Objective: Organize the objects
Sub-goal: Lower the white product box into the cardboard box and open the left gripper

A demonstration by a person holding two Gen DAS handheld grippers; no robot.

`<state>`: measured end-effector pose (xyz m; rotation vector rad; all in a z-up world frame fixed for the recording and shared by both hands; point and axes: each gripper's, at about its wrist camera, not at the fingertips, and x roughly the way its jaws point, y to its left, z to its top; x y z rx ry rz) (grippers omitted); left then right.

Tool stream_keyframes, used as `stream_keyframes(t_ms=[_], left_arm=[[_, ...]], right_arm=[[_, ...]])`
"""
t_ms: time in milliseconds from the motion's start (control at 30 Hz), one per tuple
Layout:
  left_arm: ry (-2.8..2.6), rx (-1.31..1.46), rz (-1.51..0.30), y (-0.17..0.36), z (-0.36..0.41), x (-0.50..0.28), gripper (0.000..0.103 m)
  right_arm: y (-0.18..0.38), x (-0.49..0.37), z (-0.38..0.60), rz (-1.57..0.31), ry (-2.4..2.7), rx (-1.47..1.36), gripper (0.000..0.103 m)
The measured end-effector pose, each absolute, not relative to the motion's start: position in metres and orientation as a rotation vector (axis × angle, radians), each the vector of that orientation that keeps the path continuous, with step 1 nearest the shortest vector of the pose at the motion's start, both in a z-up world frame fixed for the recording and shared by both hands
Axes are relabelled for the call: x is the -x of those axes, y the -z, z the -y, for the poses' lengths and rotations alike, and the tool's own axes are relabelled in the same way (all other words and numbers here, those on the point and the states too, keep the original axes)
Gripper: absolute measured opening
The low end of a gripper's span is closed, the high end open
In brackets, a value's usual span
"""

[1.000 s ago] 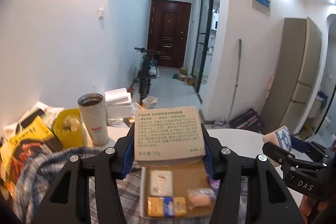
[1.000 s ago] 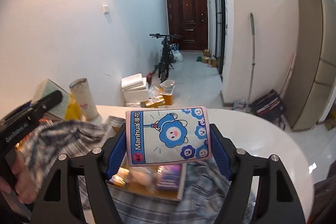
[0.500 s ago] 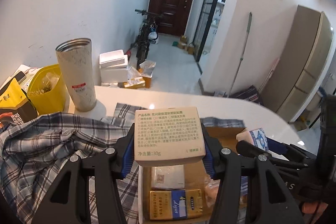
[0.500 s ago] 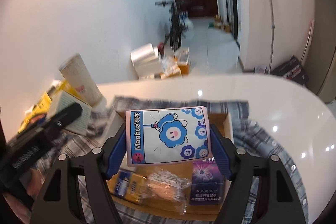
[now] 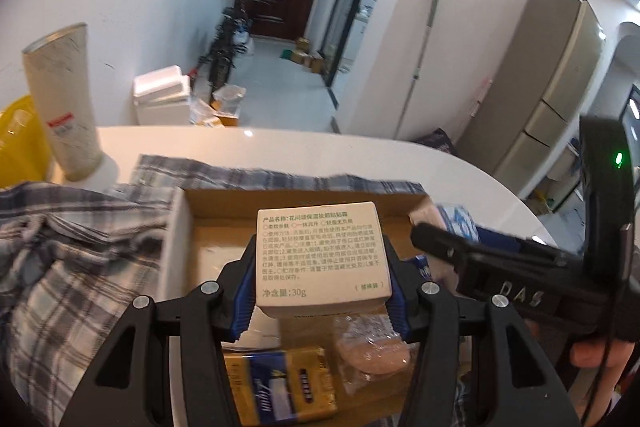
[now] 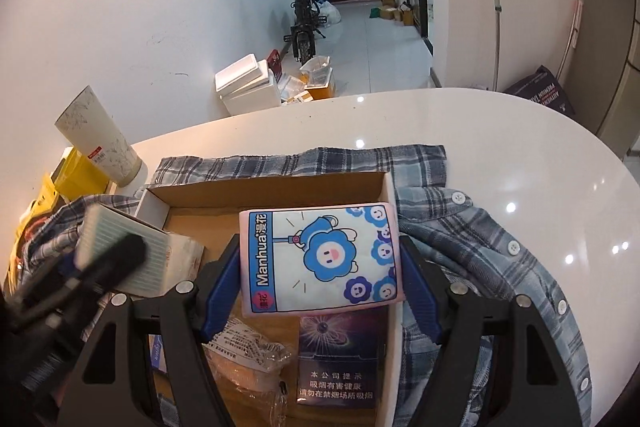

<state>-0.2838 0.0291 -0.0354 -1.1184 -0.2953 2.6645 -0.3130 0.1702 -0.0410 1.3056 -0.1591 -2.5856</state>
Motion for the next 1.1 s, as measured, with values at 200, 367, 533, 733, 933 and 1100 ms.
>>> stream_keyframes(t_ms=[200,367,533,733,933,1100], left_arm=[[-2.65,1.216,0.252,0.057,-0.037,0.288,0.056],[-2.615,1.281,0.236,0.071,-0.041,0.29,0.056],[-2.658,1.316,0.152,0.074,-0.045,0.289,0.056],[-2.69,1.29,0.1,0.069,-0.042,0.288,0.056],[-2.673,1.316,0.113,0.071,-0.042,0.29,0.057],[-2.686,1.308,0.15,0.067,-0.038,0.291,0.078]], right_arm=[[0.036,0.312,-0.175,0.171,2.588,-1.295,0.072],[0.035,0.314,-0.176,0.176,2.589,-1.295,0.072],[0.033,0.313,-0.179,0.163,2.616,-1.282,0.072],[0.036,0.316,-0.183,0.229,2.571,-1.298,0.072],[0.033,0.315,-0.185,0.184,2.649,-1.282,0.072],[0.031,0.316,-0.189,0.252,2.614,-1.277,0.072]])
